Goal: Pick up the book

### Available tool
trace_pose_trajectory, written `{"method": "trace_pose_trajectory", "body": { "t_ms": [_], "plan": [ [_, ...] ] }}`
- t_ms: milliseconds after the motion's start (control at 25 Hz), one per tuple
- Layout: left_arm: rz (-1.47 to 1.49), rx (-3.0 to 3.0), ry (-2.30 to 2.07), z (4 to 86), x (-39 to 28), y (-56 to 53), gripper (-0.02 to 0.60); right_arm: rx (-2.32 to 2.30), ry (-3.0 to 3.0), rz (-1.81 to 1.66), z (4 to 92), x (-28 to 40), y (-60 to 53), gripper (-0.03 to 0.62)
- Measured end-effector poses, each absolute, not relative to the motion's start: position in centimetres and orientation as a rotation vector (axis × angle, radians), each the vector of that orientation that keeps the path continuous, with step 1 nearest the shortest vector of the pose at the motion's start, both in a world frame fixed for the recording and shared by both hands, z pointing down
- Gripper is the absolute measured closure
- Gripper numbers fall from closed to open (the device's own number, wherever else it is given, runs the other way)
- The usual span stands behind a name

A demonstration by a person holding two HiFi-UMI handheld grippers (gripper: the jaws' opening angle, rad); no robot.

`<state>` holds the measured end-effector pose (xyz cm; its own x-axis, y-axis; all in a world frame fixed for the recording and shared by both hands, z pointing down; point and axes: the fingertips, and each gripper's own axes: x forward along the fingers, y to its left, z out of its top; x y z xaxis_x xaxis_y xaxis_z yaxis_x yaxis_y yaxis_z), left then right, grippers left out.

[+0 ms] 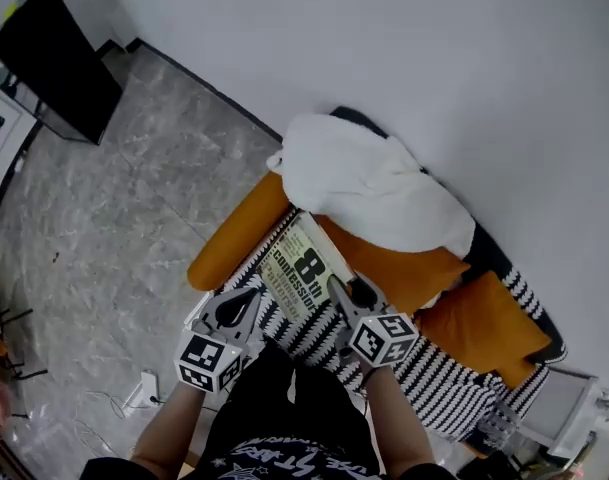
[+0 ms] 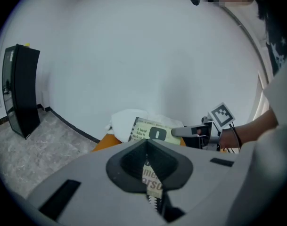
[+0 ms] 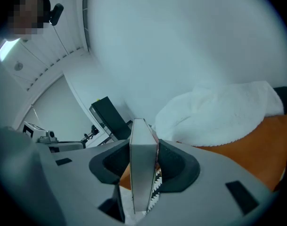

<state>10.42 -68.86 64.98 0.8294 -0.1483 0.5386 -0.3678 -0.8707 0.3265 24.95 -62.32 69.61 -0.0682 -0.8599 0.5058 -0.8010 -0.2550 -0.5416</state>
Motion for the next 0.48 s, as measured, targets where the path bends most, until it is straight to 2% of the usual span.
{"method": "trace_pose_trajectory", "body": {
  "t_ms": [120,480],
  "plan": [
    [0.697,2.569,-0.44,67.7,10.9,-76.8,0.574,-2.052,1.943,-1.257,72.1,25.3,-70.4,0.411],
    [0.62,2.604,-0.578,62.0,8.3,-75.5,0.574,-1.976,2.016,-1.202,66.6,24.0,-69.3,0.411]
  ]
}}
